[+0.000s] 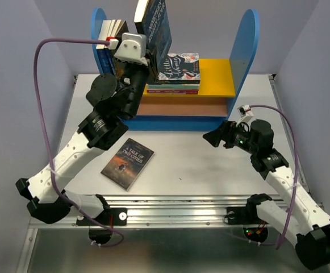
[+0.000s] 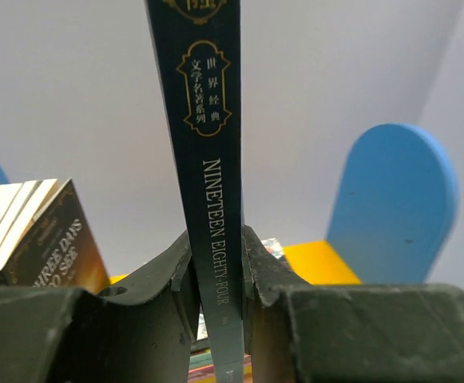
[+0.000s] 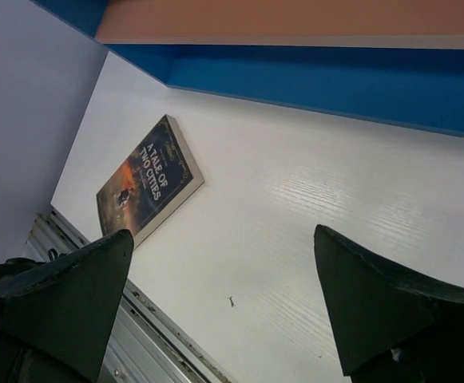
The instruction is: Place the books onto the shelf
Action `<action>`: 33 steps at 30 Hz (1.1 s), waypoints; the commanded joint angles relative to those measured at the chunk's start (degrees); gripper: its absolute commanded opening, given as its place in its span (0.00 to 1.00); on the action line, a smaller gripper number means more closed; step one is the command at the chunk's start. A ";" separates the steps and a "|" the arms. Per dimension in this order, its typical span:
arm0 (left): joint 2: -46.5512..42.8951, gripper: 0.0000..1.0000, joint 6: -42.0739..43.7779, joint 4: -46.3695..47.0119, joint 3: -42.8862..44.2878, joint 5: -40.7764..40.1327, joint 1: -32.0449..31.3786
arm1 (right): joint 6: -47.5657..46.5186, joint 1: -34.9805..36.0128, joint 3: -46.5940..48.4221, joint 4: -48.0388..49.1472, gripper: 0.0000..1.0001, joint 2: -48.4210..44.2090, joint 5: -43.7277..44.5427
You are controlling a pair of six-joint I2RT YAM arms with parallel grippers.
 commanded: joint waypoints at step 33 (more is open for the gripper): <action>6.59 0.00 -5.44 5.77 -5.21 2.66 25.46 | -3.74 0.07 5.56 -0.85 1.00 5.10 -0.59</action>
